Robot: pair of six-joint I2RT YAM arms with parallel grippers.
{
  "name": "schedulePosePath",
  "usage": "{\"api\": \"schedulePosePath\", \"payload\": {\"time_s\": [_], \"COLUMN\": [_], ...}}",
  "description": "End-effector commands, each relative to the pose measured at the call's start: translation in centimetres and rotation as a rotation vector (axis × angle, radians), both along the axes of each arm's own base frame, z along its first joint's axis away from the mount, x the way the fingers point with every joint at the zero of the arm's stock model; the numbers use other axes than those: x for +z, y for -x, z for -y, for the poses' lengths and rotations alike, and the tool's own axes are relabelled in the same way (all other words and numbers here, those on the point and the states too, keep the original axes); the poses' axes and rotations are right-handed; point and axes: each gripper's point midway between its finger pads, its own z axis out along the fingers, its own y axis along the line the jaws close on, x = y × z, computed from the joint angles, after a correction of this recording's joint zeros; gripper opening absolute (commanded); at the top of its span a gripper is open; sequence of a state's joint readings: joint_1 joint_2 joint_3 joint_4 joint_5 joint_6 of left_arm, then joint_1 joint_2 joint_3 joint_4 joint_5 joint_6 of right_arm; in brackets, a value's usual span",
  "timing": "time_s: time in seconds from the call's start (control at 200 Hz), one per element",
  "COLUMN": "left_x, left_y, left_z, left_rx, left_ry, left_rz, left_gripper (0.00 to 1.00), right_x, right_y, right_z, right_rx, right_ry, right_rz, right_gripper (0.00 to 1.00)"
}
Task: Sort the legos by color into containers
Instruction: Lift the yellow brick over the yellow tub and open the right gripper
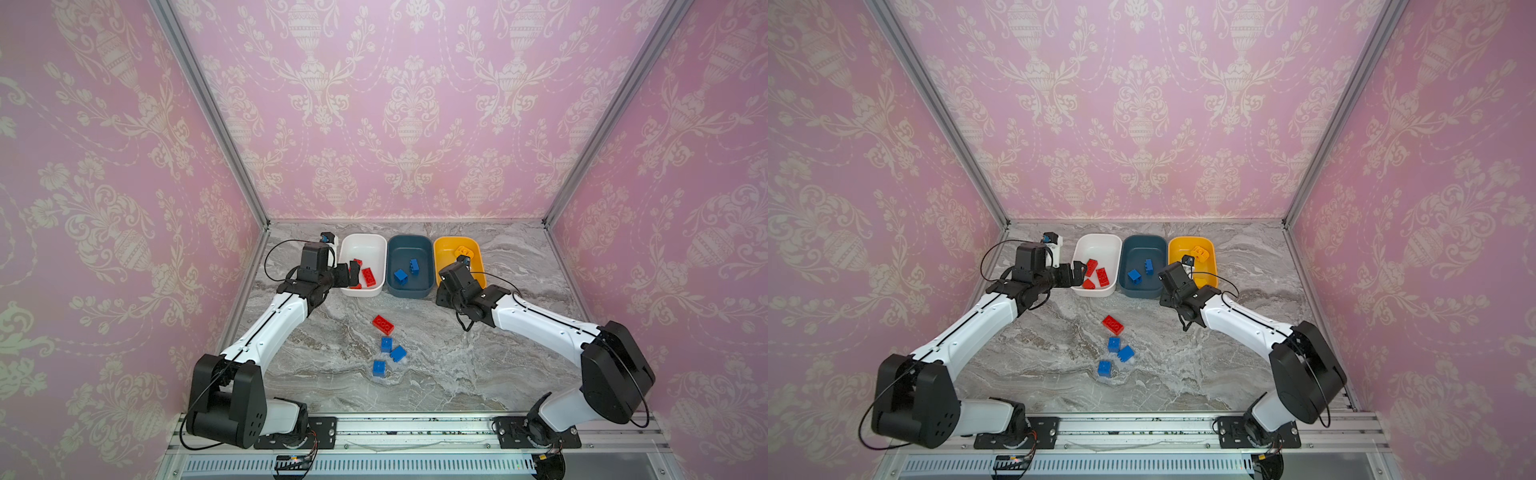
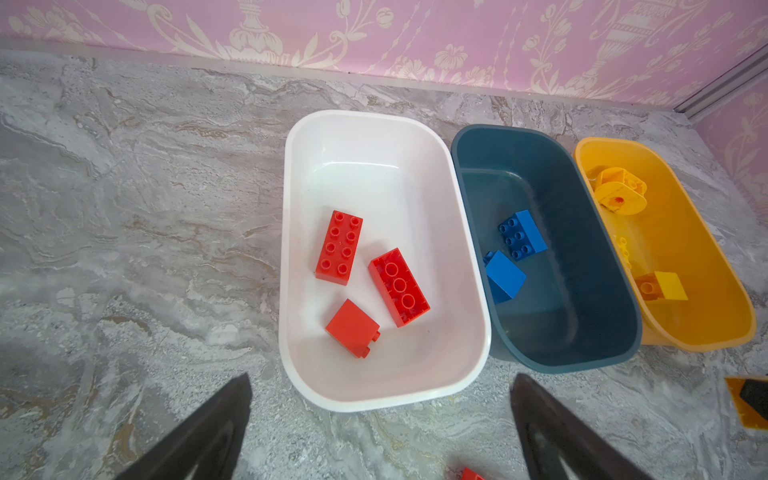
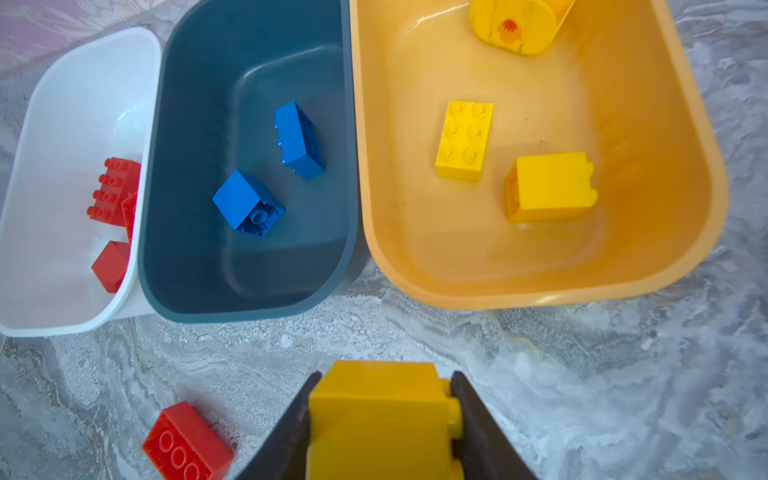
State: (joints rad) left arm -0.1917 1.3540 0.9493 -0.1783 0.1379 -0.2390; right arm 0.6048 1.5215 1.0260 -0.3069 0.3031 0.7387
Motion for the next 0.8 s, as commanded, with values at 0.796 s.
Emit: {"api": "schedulePosePath", "payload": {"time_s": [0.796], "left_x": [-3.0], "left_y": [5.7], "left_z": [0.7], "left_rx": [-0.011], "left_ry": [0.152], "left_rz": [-0.103], "left_gripper": [0.99], "right_x": [-2.7], "right_y": [-11.7], "right_z": [8.8], "right_rx": [-0.106], "right_ry": [0.068], "right_rz": [-0.075], "right_gripper": [0.39]}}
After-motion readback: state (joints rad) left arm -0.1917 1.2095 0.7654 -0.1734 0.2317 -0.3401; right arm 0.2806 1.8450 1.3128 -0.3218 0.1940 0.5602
